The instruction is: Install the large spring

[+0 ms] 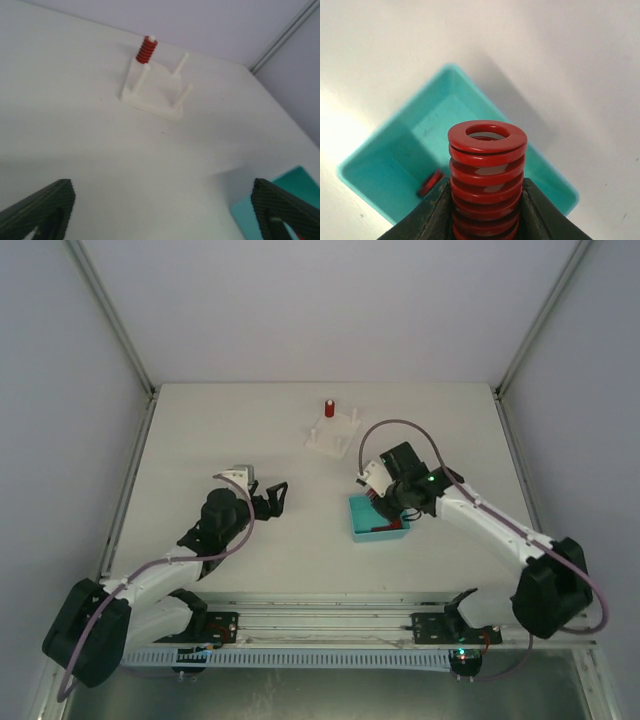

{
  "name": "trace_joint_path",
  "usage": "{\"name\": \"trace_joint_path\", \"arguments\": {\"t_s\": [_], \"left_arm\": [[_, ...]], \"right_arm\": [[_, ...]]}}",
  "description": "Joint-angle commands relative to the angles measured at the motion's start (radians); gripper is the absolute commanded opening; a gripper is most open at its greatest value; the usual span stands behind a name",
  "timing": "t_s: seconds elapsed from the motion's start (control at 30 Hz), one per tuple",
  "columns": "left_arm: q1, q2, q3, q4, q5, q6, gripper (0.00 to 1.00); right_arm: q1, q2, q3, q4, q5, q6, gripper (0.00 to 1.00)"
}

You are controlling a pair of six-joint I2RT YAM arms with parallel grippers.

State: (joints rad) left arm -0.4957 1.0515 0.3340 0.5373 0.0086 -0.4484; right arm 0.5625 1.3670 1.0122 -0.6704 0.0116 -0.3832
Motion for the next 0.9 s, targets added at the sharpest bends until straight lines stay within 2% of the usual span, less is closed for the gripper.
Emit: {"name": "trace_joint_path", "arguments": {"t_s": [0.0, 0.2, 0.33, 0.47, 0.57, 0.7, 0.87], "left_arm": [[-0.003, -0.006, -0.011, 0.093, 0.114, -0.030, 0.92], [-0.021, -0.004, 0.055, 0.097, 0.292, -0.071, 0.71], [-0.070, 0.013, 0.159, -0.050, 0.300, -0.058, 0.62], [-0.143, 0.047, 0.263, -0.202, 0.270, -0.017, 0.62], [-0.194, 0.070, 0.327, -0.286, 0.244, 0.011, 0.65], [-0.217, 0.114, 0.401, -0.358, 0.243, 0.007, 0.66], [-0.231, 0.177, 0.460, -0.372, 0.312, -0.013, 0.66]], "right_arm": [[0.014, -0.113, -0.038, 0.128, -0.107, 0.113, 0.00], [0.092, -0.253, -0.210, 0.475, -0.207, 0.221, 0.00], [0.179, -0.270, -0.291, 0.642, -0.138, 0.215, 0.00], [0.198, -0.257, -0.372, 0.838, -0.074, 0.270, 0.00], [0.206, -0.236, -0.421, 0.973, -0.058, 0.299, 0.00], [0.216, -0.222, -0.452, 1.044, -0.052, 0.303, 0.00], [0.231, -0.218, -0.490, 1.130, -0.049, 0.285, 0.00]]}}
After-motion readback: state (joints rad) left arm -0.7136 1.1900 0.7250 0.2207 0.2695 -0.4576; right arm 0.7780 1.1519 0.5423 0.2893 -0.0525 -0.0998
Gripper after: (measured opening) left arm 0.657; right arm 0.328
